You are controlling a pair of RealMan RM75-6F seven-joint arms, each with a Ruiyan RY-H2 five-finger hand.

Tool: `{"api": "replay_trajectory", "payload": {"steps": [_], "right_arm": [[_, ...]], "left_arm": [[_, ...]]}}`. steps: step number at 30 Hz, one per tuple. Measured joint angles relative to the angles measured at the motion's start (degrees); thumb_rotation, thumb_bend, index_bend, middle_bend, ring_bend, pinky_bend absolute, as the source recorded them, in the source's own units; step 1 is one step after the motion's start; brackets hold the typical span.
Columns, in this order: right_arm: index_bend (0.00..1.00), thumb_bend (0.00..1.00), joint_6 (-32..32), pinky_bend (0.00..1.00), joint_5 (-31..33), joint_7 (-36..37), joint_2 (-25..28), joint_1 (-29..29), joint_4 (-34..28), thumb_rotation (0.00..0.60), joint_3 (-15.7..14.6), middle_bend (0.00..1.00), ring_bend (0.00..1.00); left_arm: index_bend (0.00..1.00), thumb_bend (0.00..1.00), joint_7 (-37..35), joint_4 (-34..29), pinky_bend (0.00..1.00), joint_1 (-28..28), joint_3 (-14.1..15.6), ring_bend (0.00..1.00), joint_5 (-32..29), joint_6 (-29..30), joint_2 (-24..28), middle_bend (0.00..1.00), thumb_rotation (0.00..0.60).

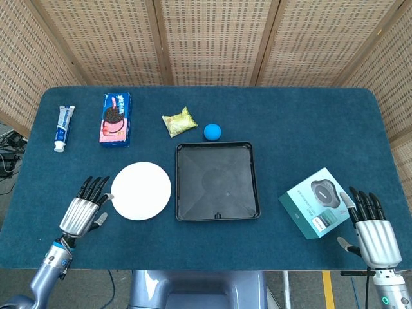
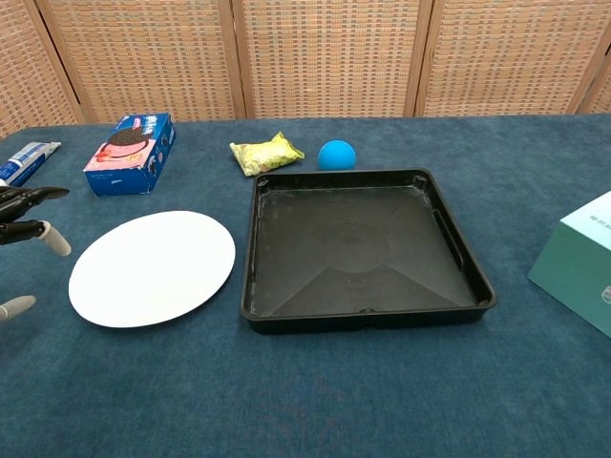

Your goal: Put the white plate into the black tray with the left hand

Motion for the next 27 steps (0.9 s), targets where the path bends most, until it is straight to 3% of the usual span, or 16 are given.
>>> {"api": "replay_trajectory", "payload": {"steps": [27], "right_arm": [[0.06,0.16,0.9,0.0,-0.1,1.4,0.4,-0.3,-0.1,0.6,0.3,0.0,0.0]], "left_arm": [[0.37,0.32,-0.4,8.5,0.0,-2.8,0.9,0.0,-1.2,-3.5,-5.8,0.0,0.6]]}}
